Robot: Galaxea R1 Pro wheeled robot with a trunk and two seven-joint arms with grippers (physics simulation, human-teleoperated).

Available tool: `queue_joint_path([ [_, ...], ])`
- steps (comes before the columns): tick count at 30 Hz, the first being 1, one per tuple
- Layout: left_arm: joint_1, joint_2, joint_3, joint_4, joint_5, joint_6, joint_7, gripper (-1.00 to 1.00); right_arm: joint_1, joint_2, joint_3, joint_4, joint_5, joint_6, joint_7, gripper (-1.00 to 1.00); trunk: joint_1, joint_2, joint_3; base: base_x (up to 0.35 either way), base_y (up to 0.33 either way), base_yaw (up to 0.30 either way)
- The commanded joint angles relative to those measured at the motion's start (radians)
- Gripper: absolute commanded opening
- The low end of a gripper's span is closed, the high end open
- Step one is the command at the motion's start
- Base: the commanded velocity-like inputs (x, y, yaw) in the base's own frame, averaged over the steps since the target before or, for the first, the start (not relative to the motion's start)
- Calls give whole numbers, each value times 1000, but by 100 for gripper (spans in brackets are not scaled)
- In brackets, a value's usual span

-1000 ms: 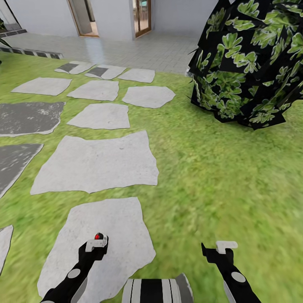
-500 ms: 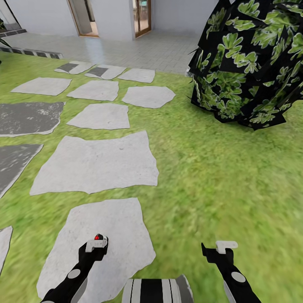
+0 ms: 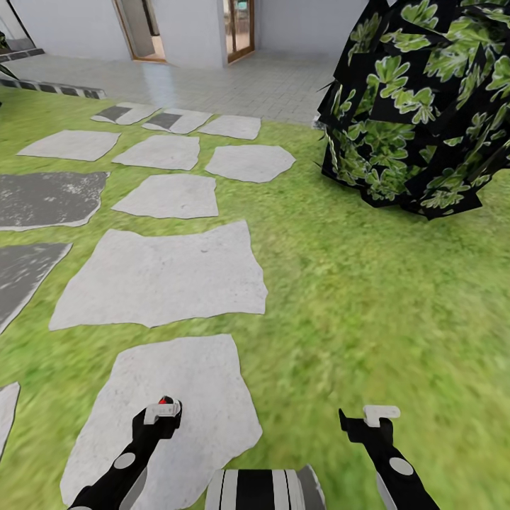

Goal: In the garden, pick up the pesticide atomizer on the floor and spray pesticide onto both trees until each tree trunk is fully covered.

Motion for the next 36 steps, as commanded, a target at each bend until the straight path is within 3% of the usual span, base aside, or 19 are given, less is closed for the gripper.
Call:
queue_joint_path([
  [1, 0, 0, 0, 1, 0, -3, 1, 100, 0, 0, 1, -1, 1, 2, -3, 100, 0, 0, -1, 4, 0, 0],
  [36, 0, 0, -5, -4, -1, -5, 1, 100, 0, 0, 1, 0, 2, 2, -3, 100, 0, 0, -1, 8, 0, -8],
])
